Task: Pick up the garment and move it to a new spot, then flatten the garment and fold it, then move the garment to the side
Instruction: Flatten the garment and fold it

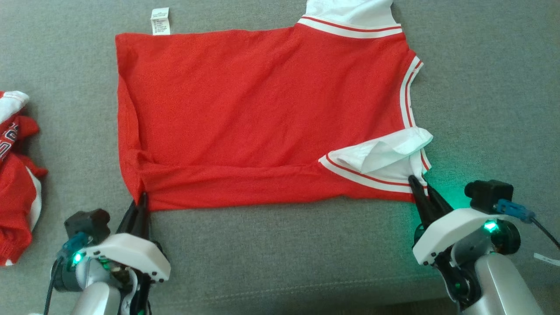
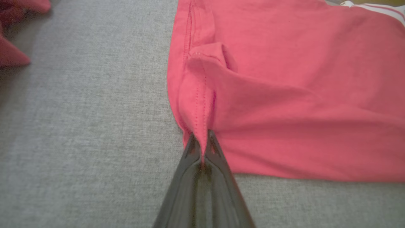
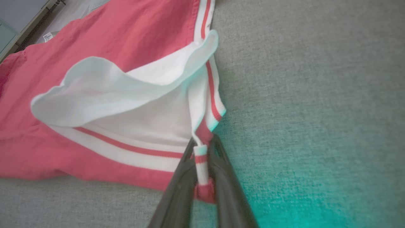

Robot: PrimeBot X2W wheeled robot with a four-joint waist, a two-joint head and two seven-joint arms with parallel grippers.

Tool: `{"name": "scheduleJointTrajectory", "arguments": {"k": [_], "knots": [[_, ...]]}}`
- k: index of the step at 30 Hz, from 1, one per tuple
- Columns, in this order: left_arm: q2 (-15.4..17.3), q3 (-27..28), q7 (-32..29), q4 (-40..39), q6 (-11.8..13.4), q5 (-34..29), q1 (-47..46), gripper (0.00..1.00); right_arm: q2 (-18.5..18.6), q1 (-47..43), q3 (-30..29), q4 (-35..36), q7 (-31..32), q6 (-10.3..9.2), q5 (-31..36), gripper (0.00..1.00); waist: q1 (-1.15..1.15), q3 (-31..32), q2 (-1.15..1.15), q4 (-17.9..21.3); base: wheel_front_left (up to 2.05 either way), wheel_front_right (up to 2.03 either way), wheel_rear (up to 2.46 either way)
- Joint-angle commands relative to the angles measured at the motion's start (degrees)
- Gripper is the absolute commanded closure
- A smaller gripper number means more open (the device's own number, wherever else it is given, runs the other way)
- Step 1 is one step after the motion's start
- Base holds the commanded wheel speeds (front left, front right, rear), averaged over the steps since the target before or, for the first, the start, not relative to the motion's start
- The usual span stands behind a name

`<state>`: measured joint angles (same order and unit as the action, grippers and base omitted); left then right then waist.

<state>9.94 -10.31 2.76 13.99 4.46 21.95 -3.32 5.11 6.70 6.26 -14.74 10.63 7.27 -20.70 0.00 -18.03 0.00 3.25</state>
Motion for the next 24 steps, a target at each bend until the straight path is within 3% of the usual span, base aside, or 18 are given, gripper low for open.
{"name": "scheduleJointTrajectory", "arguments": {"k": [1,8,17,23,24], "knots": [[0.34,1.61,-0.68,-0.64,-0.16,0.52,-0.82,1.0,0.01,0.23,1.88,1.03,0.38,0.22,-0.52,1.0,0.0,0.09,0.0,-0.11,0.0,0.0,0.0],[1.39,1.48,-0.95,-4.96,0.72,-0.08,0.86,1.0,0.38,-2.56,-0.53,5.05,-0.25,0.22,-1.3,1.0,0.0,1.8,0.0,-0.48,0.0,0.0,0.0],[2.98,1.48,-7.43,-13.18,3.41,0.46,8.53,1.0,-0.01,-11.32,-4.5,10.73,3.37,0.22,-0.66,1.0,0.0,5.32,0.0,-0.73,0.0,0.0,0.0],[2.62,0.63,-10.25,-14.59,4.14,1.47,12.05,1.0,-1.04,-15.65,-5.26,13.36,5.61,0.22,-1.56,1.0,0.0,6.78,0.0,-0.65,0.0,0.0,0.0],[2.59,0.5,-10.51,-14.45,4.3,1.49,12.39,0.94,-1.16,-16.0,-5.31,13.67,5.81,0.22,-1.6,0.72,0.0,7.05,0.0,-0.56,0.0,0.0,0.0]]}}
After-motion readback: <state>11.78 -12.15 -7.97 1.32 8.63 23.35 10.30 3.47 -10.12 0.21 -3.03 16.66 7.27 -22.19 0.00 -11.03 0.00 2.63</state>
